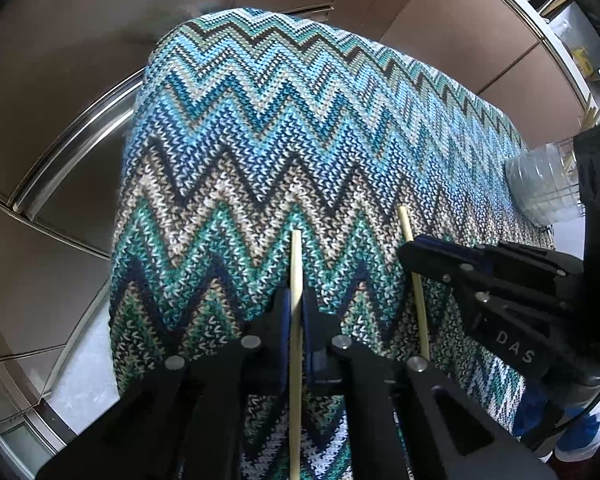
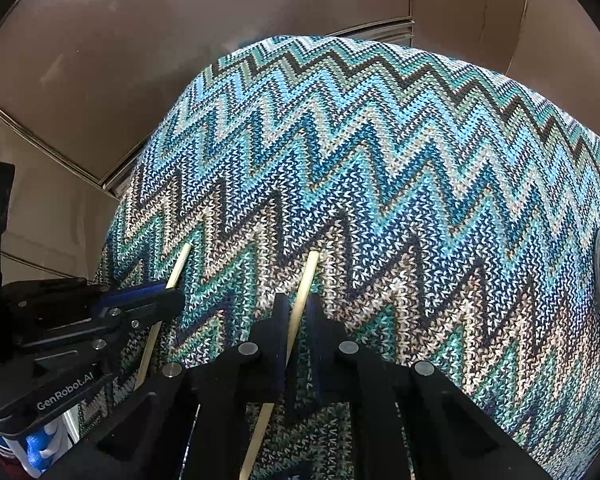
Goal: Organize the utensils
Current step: 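Grasp a chopstick with the left tool while the right tool grasps the last one, then carry both chopsticks up to the wire holder with both tools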
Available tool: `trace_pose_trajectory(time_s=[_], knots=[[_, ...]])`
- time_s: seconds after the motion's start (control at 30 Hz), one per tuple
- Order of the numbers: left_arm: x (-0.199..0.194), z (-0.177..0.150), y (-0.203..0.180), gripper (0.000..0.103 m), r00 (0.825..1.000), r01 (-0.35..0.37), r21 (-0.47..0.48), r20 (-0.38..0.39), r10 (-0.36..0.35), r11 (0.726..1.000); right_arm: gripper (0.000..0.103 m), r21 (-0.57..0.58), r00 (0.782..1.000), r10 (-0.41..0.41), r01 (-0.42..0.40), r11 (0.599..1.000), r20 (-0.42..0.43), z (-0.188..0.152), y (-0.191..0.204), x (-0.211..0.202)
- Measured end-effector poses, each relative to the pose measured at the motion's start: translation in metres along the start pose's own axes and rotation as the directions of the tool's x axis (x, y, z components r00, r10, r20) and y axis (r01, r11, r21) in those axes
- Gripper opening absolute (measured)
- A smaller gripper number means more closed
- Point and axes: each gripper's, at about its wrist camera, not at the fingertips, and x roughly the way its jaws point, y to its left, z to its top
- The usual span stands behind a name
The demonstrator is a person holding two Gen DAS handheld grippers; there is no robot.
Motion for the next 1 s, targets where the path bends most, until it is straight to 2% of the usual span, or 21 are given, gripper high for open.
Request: trace_pose_trajectory(time_s=[0.2, 0.47, 0.63, 1.0], knots=[[-0.009, -0.006, -0.003, 0.005, 0.998, 0.002, -0.013, 0.062, -0.001, 1.0, 0.006, 0.01, 0.999, 0.02, -0.02, 1.0, 0.051, -0.012, -0.004, -0.021], [-0.052, -0.025, -0.009, 0.005, 0.98, 0.022, -0.008, 0.197, -0.02, 1.0, 0.006, -0.021, 0.978, 0.048, -0.045, 0.999, 0.204, -0.045, 0.004, -0.076], [-0.083, -0.047, -0.021, 0.005, 0.96, 0.004, 0.012, 0.279, -0.007, 1.0, 0.006, -0.047, 0.952, 0.05, -0.038, 0.998, 0.301, -0.071, 0.018, -0.11], [-0.146, -0.09, -0.06, 0.005, 0.904, 0.013, 0.028, 0.428, -0.024, 1.0, 0.006, -0.112, 0.869, 0.026, 0.034, 0.993, 0.494, -0.137, 0.03, -0.193]])
